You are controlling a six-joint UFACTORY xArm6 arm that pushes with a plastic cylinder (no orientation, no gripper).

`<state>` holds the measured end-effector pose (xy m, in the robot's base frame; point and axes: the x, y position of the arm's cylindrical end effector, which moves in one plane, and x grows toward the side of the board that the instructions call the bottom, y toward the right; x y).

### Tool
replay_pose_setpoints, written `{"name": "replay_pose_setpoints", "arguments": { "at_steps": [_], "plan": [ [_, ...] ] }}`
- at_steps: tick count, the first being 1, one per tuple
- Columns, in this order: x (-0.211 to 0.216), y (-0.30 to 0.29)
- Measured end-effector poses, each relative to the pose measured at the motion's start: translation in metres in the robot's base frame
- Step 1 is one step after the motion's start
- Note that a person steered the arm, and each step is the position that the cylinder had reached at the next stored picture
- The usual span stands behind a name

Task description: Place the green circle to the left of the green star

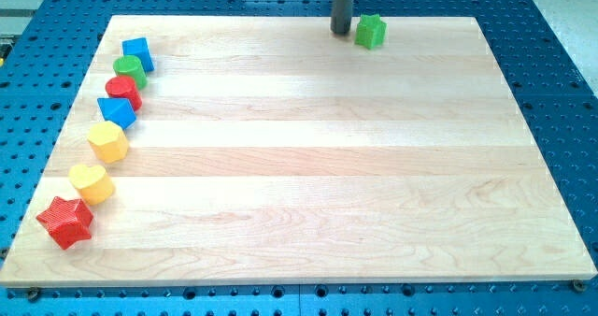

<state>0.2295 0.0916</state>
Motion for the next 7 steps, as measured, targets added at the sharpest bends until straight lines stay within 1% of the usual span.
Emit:
{"name": "replay_pose_setpoints", "arguments": {
  "at_steps": [1,2,3,4,5,6,7],
  "plan": [
    [0.019,0.011],
    [0.037,0.007],
    [0.023,0.064],
    [0.01,-0.04],
    [0.051,-0.151],
    [-0.028,-0.18],
    [-0.028,-0.292]
  ]
}}
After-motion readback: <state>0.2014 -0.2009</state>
